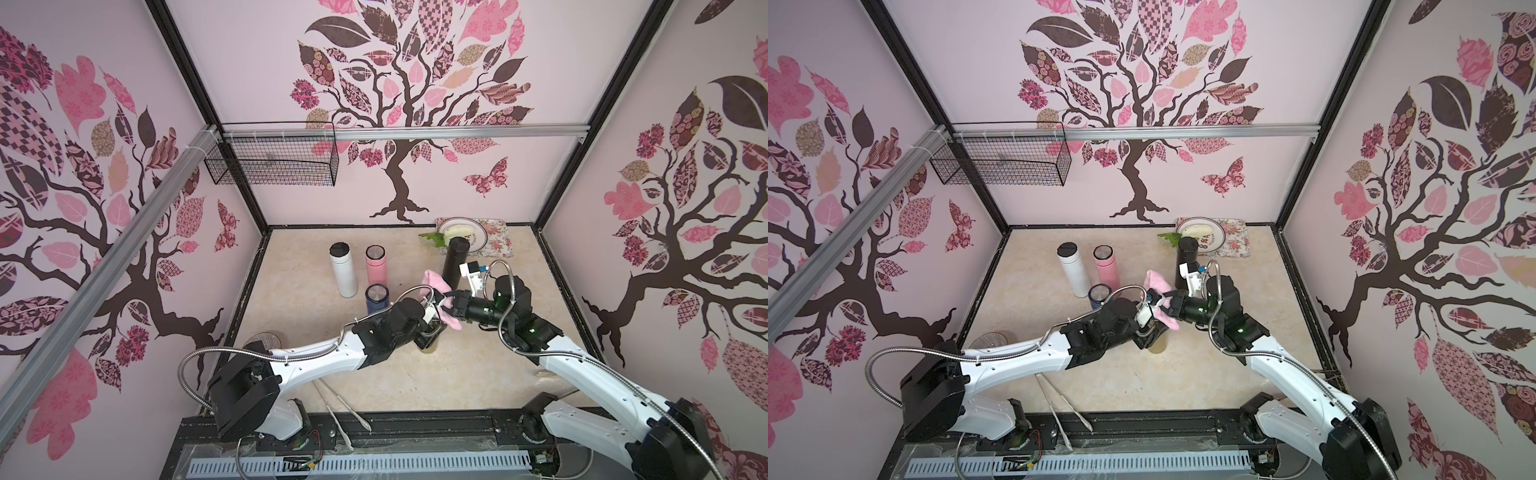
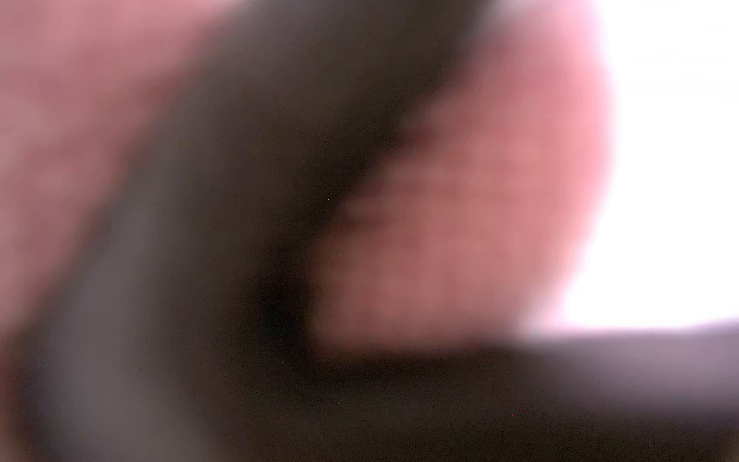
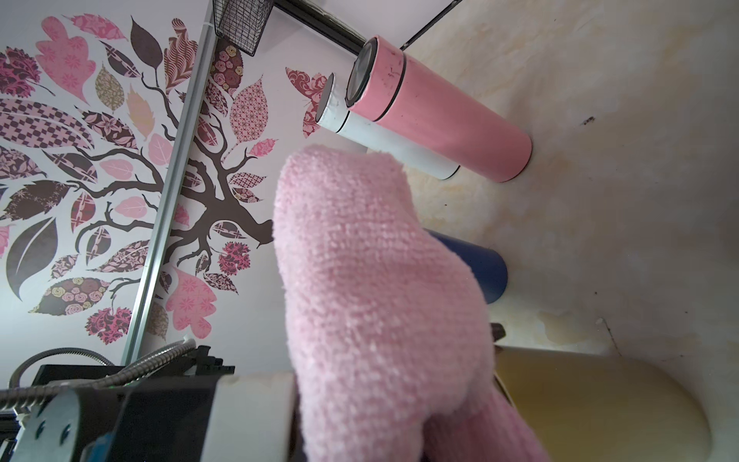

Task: Wipe the surface of the thermos
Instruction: Wipe the dirt from the surface of the thermos.

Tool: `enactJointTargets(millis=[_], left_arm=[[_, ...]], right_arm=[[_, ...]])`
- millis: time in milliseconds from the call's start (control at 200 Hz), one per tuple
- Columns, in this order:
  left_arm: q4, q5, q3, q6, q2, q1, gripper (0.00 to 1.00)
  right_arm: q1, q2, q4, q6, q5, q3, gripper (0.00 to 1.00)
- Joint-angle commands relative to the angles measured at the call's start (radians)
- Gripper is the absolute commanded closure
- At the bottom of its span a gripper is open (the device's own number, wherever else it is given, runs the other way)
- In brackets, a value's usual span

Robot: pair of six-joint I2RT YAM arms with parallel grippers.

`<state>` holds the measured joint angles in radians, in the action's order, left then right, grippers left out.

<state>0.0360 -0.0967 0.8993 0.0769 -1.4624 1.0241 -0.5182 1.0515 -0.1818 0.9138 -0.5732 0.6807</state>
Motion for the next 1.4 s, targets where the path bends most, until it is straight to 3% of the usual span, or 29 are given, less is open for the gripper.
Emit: enactJointTargets(millis=[0, 245, 365, 645, 840, 1075, 1240, 1396], left_arm=[[0.012, 0.055, -0.017, 0.016, -0.033, 0.023, 1.00], [-0.003, 0.021, 0.001, 0.014, -0.045, 0.019, 1.00], [0.000, 0.042, 0.010, 0.009, -0.057, 0.020, 1.00], [0.000, 0.072, 0.015, -0.006, -0.059, 0.025, 1.00], [0.001, 0.076, 0.001, -0.008, -0.046, 0.027, 1.00], [0.008, 0.078, -0.016, -0.006, -0.028, 0.027, 1.00], [0.007, 0.085, -0.028, -0.011, -0.014, 0.028, 1.00], [0.010, 0.069, -0.034, 0.001, -0.008, 0.027, 1.00]], right_arm=[[-0.010, 0.033, 0.043, -0.015, -0.044, 0.059, 1.00], [-0.012, -0.247, 0.344, -0.073, 0.004, -0.068, 1.00], [-0.011, -0.338, 0.363, -0.053, 0.037, -0.099, 1.00], [-0.011, -0.096, 0.113, -0.060, 0.000, 0.001, 1.00], [-0.010, 0.002, 0.132, -0.117, 0.116, 0.078, 1.00], [0.004, -0.031, 0.234, -0.189, 0.450, 0.065, 1.00], [0.011, -0.047, 0.275, -0.220, 0.515, 0.081, 1.00], [0.011, -0.043, 0.267, -0.224, 0.472, 0.089, 1.00]])
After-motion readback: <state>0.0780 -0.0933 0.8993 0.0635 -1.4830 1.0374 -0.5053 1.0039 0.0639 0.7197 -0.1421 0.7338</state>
